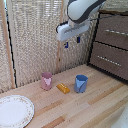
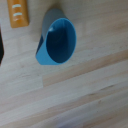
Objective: Kindly get your arm to the topmost drawer handle. Get a good grip on it, then softly pull to open it.
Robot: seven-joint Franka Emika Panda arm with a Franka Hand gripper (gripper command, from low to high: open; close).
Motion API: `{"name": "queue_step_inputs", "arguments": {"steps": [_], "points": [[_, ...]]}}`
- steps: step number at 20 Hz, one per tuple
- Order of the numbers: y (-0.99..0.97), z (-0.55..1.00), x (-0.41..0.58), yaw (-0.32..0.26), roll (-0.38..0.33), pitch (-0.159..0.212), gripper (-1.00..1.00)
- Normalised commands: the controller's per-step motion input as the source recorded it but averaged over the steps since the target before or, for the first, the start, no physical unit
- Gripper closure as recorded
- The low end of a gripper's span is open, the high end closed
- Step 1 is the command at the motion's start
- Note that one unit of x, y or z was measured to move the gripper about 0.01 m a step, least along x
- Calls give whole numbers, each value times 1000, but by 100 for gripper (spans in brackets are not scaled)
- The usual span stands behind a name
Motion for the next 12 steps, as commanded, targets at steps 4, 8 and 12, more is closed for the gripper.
{"name": "queue_step_inputs", "arguments": {"steps": [4, 8, 12], "points": [[-289, 31, -6, 66, -355, 0, -100], [-184, 276, -21, 105, -284, -1, -100], [-236, 160, -87, 132, -299, -26, -100]]}}
